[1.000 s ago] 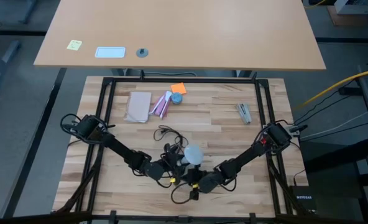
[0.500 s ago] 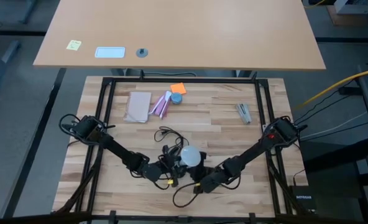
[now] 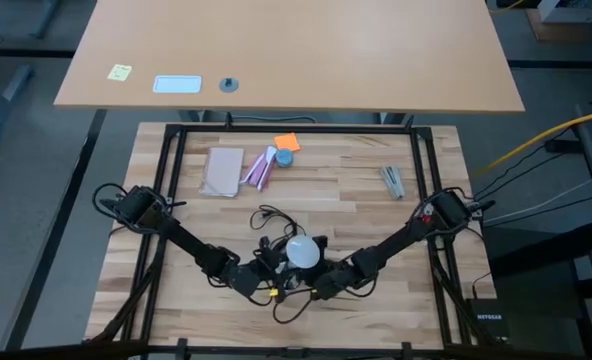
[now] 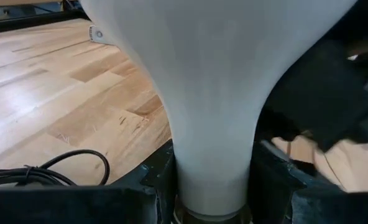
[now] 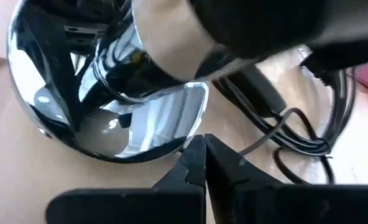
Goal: Screw lightbulb
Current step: Remove the lightbulb from the lamp
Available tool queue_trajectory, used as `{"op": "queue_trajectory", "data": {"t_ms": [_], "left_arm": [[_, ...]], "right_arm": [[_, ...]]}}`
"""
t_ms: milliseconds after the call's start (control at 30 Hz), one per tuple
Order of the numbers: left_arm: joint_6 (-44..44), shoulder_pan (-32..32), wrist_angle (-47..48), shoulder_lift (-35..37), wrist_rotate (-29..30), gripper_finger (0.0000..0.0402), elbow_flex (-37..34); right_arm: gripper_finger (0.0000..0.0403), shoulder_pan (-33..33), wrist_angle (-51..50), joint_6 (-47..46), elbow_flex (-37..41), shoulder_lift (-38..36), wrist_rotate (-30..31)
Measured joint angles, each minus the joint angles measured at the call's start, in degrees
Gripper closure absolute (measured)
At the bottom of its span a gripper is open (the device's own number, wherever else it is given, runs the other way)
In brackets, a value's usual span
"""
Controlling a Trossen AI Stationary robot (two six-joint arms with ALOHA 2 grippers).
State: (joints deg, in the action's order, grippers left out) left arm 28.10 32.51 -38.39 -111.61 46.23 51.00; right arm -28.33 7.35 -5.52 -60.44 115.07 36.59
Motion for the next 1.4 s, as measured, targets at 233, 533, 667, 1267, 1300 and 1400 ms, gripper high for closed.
{"op": "queue_trajectory", "data": {"t_ms": [233, 533, 667, 1267, 1300, 1400], "left_arm": [[0.1, 0.3, 0.9, 0.1, -0.2, 0.0263, 0.0], [1.9, 0.3, 5.4, 0.1, 1.4, 0.0263, 0.3], [1.1, 0.3, 5.4, 0.1, 1.4, 0.0263, 0.3], [-0.1, -0.5, 3.4, -0.1, 5.8, 0.0263, 0.0], [-0.8, -0.5, 2.5, -0.1, 5.8, 0.0263, -0.1], [-4.4, -1.0, -0.2, -0.3, 6.5, 0.0263, -0.1]], "right_arm": [[0.0401, 0.3, 5.8, 1.1, 0.0, 4.6, -0.2], [0.0401, -1.9, 6.7, -2.7, -0.1, 4.6, -3.9], [0.0401, -3.6, 7.6, -8.0, -1.0, 4.8, -5.9], [0.0401, -4.8, 2.0, 5.7, -14.5, 4.8, -7.1], [0.0401, -4.8, -0.8, 5.8, -15.3, 4.5, -6.3], [0.0401, -5.1, -11.3, 5.8, -17.7, 3.2, -5.4]]}}
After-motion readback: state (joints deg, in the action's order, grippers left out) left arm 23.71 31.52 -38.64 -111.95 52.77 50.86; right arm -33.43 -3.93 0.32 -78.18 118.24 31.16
